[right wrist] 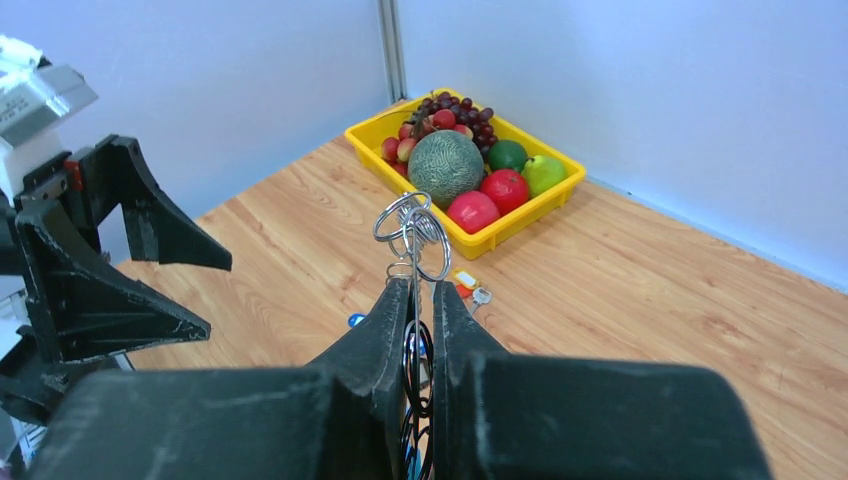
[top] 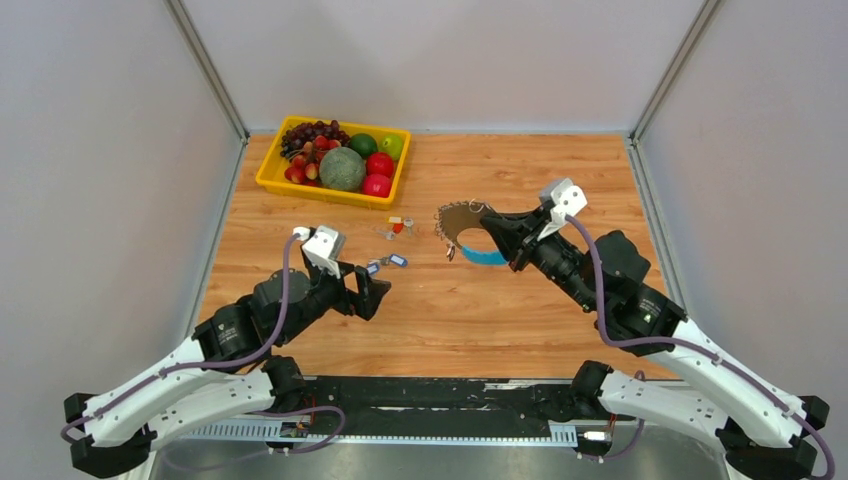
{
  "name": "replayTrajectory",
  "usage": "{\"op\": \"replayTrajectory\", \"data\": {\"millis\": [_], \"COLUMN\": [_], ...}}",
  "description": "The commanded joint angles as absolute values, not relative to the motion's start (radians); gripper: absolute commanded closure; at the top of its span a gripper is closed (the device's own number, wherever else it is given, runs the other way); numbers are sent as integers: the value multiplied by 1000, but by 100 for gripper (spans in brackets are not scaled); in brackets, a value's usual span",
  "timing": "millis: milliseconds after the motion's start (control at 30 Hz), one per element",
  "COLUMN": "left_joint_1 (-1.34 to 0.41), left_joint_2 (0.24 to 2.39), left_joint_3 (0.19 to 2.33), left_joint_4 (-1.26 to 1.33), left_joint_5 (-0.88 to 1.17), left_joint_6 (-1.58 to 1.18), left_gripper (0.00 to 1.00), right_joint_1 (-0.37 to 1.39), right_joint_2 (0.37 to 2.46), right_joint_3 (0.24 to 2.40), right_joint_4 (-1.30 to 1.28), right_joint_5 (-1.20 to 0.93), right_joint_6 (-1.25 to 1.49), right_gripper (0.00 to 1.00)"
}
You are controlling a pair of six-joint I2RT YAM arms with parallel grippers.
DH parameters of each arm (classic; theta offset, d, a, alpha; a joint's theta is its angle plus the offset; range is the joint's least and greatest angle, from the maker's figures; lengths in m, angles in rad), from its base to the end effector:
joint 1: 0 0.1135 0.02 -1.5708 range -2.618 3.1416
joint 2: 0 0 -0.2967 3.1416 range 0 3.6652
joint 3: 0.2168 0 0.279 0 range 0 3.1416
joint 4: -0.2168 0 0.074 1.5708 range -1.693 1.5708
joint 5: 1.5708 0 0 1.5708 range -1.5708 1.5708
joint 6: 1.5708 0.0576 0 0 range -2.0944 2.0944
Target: Remove the keys from the keyring
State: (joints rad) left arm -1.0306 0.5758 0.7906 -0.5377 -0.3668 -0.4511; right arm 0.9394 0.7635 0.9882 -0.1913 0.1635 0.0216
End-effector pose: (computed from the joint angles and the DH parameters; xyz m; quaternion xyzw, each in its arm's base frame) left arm 0.0927 -0.1143 0.3512 0.1259 0.7951 -0.2785 0.5238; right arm 0.1189 0.1468 0.4422 -0.2543 0.6472 0.2808 0.6615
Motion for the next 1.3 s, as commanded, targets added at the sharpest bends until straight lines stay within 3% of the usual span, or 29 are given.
{"op": "replayTrajectory", "data": {"millis": [0,533,867,1000,1267], "left_joint_1": [-1028,-1028,-1028,-1028,-1028], "left_joint_2": [557,501,380,443,757], "left_joint_3": [756,512,208,149,279], "left_joint_4": [-460,-228,283,546,678], "left_joint_5": [-338,-171,11,51,91], "left_joint_6": [-477,-490,-255,-108,118], "left_gripper": [0,0,0,0,3], "right_joint_1": [938,938,939,938,938], "right_joint_2": [716,649,622,616,640], "right_joint_3": [1034,1045,1073,1086,1100], "right_joint_4": [-173,-184,-186,-186,-169], "right_joint_5": [240,311,246,210,150], "right_joint_6": [63,98,151,171,200], "right_gripper": [100,100,100,100,100]}}
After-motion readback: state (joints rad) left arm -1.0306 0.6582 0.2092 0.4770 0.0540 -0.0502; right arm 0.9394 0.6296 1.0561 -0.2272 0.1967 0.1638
